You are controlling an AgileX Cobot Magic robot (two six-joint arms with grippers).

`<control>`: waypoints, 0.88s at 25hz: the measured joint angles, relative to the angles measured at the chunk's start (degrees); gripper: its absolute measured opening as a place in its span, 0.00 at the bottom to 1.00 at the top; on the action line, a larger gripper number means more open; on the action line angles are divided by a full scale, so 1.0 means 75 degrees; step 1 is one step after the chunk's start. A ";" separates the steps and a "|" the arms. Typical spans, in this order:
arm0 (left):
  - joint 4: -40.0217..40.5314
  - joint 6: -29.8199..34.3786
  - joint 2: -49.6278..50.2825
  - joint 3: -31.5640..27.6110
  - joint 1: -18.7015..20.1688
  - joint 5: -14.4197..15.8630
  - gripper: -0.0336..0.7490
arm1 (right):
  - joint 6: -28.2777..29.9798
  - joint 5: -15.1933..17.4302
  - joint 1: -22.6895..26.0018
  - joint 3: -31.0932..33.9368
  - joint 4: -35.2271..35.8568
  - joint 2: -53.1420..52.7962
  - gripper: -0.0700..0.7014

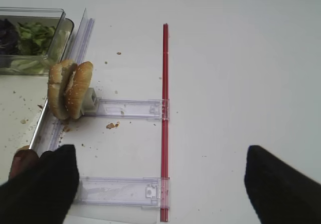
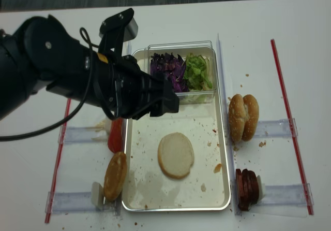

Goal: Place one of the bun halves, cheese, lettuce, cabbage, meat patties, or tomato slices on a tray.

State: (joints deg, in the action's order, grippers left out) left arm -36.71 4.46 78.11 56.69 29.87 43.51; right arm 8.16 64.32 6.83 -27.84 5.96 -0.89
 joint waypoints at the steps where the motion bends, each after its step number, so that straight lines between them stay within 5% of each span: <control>1: 0.0052 -0.0015 -0.0063 0.0000 0.0000 0.0039 0.74 | 0.0000 0.0000 0.0000 0.0000 0.0000 0.0000 0.99; 5: 0.0802 -0.0594 -0.0148 0.0000 0.0000 0.0187 0.74 | 0.0000 0.0000 0.0000 0.0000 0.0000 0.0000 0.99; 13: 0.4302 -0.2814 -0.0148 0.0000 0.0000 0.1144 0.74 | 0.0000 0.0000 0.0000 0.0000 0.0000 0.0000 0.99; 22: 0.6141 -0.3649 -0.0148 0.0000 -0.0003 0.2288 0.74 | 0.0000 0.0000 0.0000 0.0000 0.0000 0.0000 0.99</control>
State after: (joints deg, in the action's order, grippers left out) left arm 9.35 -22.91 77.00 56.69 29.85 60.67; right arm 8.16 64.32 6.83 -27.84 5.96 -0.89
